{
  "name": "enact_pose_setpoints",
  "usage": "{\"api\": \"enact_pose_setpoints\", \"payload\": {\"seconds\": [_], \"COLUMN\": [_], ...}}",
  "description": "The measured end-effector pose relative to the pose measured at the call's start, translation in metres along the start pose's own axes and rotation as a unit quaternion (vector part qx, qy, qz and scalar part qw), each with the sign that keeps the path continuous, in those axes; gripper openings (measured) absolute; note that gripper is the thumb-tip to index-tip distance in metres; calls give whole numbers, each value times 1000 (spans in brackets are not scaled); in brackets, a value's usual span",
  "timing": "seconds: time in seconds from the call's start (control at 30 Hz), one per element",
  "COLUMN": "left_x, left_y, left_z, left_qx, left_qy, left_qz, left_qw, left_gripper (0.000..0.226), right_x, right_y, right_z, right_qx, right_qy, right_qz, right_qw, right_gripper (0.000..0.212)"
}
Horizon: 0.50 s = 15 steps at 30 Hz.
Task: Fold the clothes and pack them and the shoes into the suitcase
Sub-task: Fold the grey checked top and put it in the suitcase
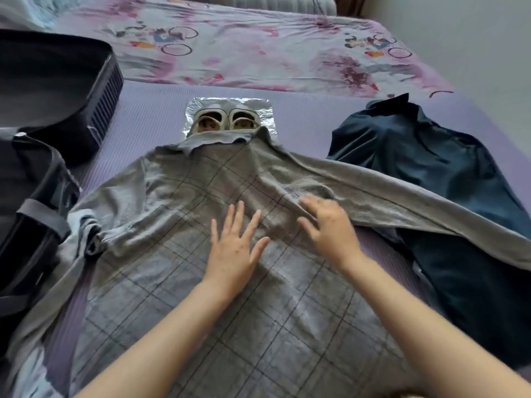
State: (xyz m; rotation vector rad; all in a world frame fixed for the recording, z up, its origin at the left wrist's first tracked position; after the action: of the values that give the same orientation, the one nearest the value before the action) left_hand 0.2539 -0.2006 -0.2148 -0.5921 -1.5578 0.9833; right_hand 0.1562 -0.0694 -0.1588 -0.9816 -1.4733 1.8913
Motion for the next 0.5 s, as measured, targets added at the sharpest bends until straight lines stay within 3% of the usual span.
{"api": "enact_pose_setpoints", "payload": {"seconds": [0.13,0.33,0.43,0.5], "left_x": [2,-4,-3,-4], "left_y": [33,40,39,40], "left_z": [31,29,28,26], "left_qx": [-24,71,88,92], "left_qy": [-20,1,9,8], "left_qz": [40,76,83,82], "left_qw": [999,995,993,992], "left_gripper": [82,62,60,60], "right_x": [48,77,86,101], "right_y": [-32,-19,-33,-56], "right_z": [57,104,114,127], "right_qx": [66,42,108,157], "right_qy": [59,44,56,108], "right_qz": [-63,-241,-224,-186], "right_qw": [994,969,967,964], "right_gripper": [40,24,21,22]}}
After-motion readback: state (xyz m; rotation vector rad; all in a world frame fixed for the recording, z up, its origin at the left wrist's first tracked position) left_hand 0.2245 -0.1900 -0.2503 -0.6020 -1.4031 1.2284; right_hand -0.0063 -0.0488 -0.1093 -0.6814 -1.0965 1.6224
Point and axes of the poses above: each hand's wrist, its own z-axis towards the middle knuckle, its own y-axis out of the palm, x = y × z, the point moved 10 cm from there along z, towards the middle knuckle, and after that the axes turned 9 degrees about -z, right-handed, at the moved point
